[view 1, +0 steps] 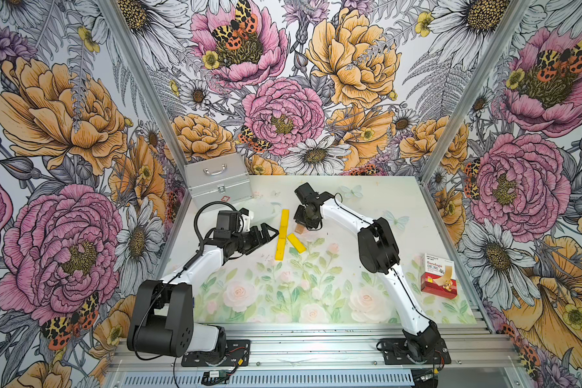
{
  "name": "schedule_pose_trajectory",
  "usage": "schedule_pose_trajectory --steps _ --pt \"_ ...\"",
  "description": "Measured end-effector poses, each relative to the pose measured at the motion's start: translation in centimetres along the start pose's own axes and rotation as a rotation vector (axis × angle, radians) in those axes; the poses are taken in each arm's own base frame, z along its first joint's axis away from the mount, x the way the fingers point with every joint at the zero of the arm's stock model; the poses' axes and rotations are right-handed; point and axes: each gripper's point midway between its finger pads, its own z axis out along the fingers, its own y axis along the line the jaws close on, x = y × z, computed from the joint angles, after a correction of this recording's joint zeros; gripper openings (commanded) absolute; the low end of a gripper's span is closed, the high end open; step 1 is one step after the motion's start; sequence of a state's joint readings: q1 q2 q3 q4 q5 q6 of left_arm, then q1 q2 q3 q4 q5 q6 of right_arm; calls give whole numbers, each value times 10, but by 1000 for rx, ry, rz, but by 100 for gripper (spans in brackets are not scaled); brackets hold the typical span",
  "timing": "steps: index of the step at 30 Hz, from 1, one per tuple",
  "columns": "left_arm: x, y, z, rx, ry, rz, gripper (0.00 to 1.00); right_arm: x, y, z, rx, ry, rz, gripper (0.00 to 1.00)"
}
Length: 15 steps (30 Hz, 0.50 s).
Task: Assemble the letter k with building blocks
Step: Assemble the building block at the center of the board.
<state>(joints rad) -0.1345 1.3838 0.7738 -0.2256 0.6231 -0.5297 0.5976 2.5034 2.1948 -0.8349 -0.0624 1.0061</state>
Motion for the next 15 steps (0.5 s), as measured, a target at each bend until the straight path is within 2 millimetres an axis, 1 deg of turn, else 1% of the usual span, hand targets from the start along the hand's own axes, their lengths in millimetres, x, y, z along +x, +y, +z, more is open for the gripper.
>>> schedule_pose_trajectory --steps 1,3,4,7,15 --pt "0 0 0 0 0 0 99 0 0 0 -1 1 0 34" --pt "0 0 0 0 0 0 99 0 0 0 -2 3 1 45" --pt "0 0 0 1 0 1 99 1 0 0 -3 4 0 48" --pt "0 -1 0 3 1 1 99 0 2 -1 -10 5 -4 51" --pt "0 -1 0 3 1 1 99 -1 1 -1 -4 -3 -32 53"
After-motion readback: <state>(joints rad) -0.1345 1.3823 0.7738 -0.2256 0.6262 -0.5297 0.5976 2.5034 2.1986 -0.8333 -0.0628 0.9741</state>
